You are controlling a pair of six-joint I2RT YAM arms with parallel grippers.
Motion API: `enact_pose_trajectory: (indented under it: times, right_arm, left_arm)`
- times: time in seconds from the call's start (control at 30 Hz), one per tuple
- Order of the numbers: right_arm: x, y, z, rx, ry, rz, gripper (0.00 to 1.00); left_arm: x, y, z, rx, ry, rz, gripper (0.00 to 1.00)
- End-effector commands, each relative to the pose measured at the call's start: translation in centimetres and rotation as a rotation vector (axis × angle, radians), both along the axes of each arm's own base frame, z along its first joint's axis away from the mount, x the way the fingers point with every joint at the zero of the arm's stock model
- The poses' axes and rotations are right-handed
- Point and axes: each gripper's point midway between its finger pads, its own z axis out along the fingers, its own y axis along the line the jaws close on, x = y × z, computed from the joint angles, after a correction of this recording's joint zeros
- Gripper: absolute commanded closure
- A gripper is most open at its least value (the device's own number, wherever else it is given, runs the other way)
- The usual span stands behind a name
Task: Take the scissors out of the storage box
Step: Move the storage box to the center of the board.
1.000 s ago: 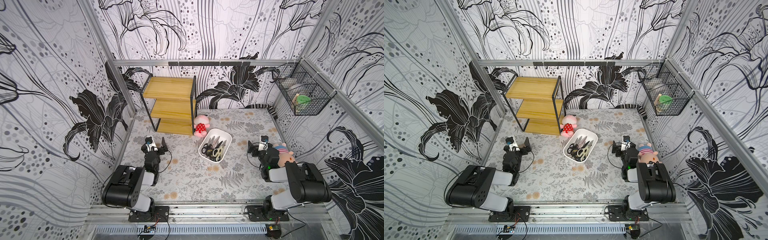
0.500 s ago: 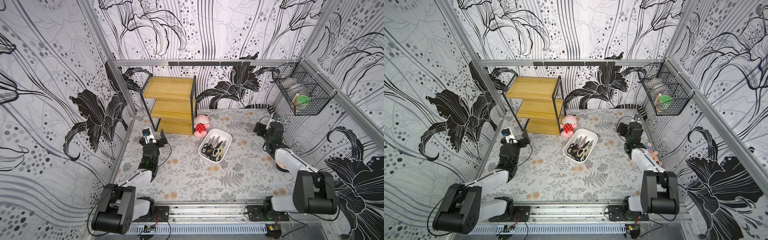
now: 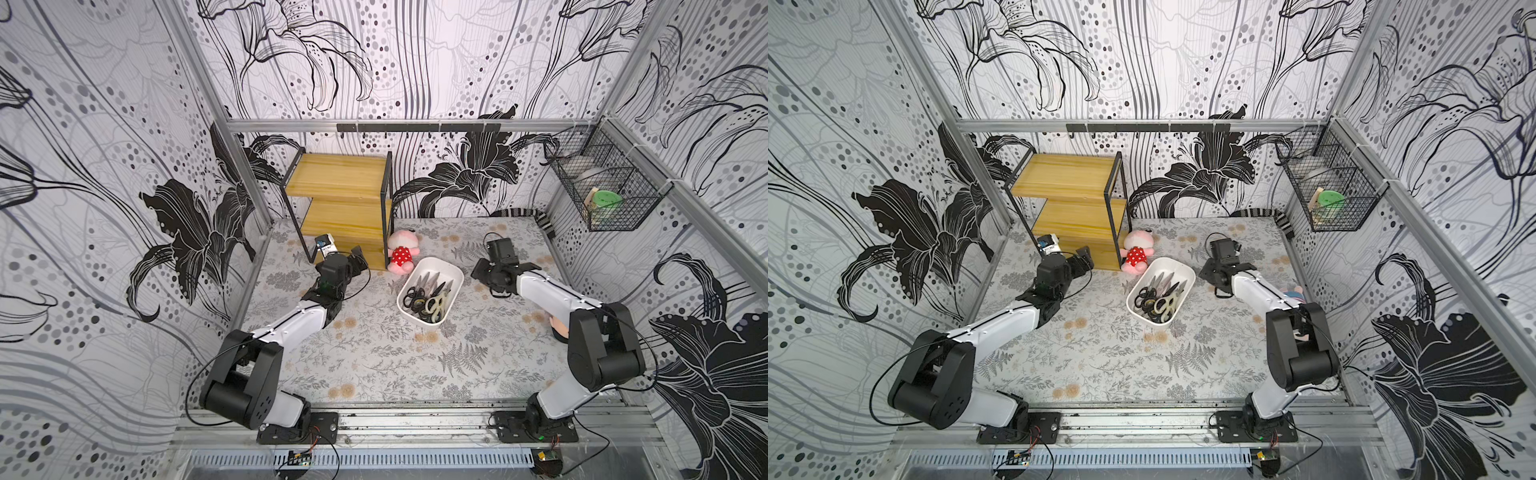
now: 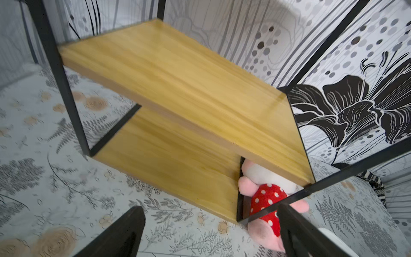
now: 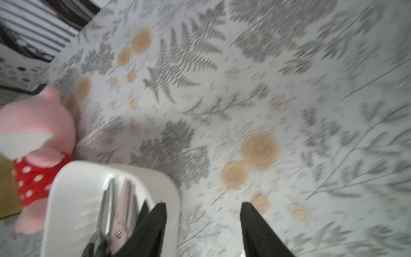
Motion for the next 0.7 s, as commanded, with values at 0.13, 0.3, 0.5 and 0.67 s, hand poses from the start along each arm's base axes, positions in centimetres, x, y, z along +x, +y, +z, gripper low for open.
enact_pose_trajectory:
  times: [0.13, 0.3, 0.5, 0.67]
  right_arm:
    - [-3.3, 4.8, -0.9, 0.033, 0.103, 0.002, 0.58]
    - [-3.8, 4.3, -1.5, -0.006, 0.138, -0.015, 0.62]
    - [-3.5, 5.3, -3.4, 0.003, 0.161, 0.013, 0.63]
    - [-2.7, 5.7, -4.3, -0.023, 0.181, 0.027, 0.82]
  left_arm:
    - [-1.5, -1.4, -1.7, -0.08, 0.079, -0.012, 0.02]
    - [-3.2, -0.7, -2.4, -0.068, 0.095, -0.015, 0.02]
    - [-4.5, -0.2, -3.2, -0.058, 0.113, -0.016, 0.03]
    - [-4.5, -0.3, -3.3, -0.057, 0.127, -0.02, 0.02]
